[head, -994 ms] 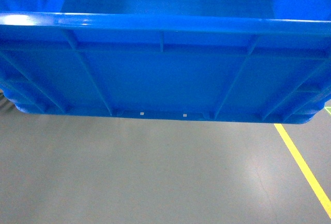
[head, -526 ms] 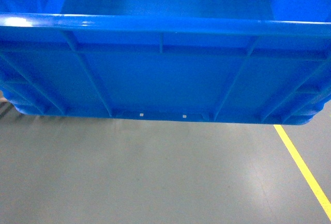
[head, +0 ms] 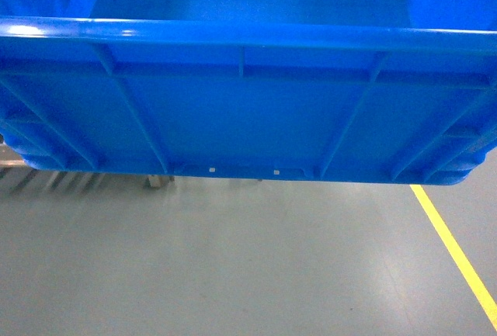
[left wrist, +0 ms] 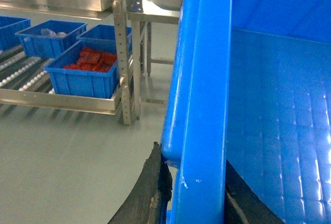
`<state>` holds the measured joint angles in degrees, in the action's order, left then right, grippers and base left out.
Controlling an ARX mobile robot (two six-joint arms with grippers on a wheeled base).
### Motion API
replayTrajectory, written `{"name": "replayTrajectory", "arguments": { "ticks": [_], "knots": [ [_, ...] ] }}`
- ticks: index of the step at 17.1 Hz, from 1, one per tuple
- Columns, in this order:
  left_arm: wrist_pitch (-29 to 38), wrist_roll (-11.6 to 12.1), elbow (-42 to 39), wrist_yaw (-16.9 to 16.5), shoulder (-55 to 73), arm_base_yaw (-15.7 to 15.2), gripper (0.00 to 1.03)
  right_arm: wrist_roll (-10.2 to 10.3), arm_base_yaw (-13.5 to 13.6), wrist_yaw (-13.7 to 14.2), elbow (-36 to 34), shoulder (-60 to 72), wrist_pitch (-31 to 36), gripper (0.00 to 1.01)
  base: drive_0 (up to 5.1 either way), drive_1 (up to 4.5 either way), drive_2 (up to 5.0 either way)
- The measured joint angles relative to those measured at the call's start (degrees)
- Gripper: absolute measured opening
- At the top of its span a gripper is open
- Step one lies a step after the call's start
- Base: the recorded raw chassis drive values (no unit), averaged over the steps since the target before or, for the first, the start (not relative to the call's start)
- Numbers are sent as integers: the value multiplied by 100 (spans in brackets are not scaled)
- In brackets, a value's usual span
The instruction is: Place box next to blue box on left shelf
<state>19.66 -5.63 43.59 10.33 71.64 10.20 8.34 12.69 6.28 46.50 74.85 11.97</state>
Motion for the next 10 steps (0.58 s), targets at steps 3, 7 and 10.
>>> {"name": "replayTrajectory", "arguments": {
  "ticks": [3, 7, 10],
  "knots": [
    [-7, 4, 0, 0, -2, 0, 14, 7, 0, -2, 0, 2, -9, 8, -3, 414, -420],
    [-9, 2, 0, 0, -2, 0, 14, 4, 0, 0, 0, 0, -7, 8, -10, 406, -427],
    [-11, 4, 0, -7, -2, 0, 14, 17, 0, 7, 0, 0, -33, 8, 3, 420, -413]
  ]
}}
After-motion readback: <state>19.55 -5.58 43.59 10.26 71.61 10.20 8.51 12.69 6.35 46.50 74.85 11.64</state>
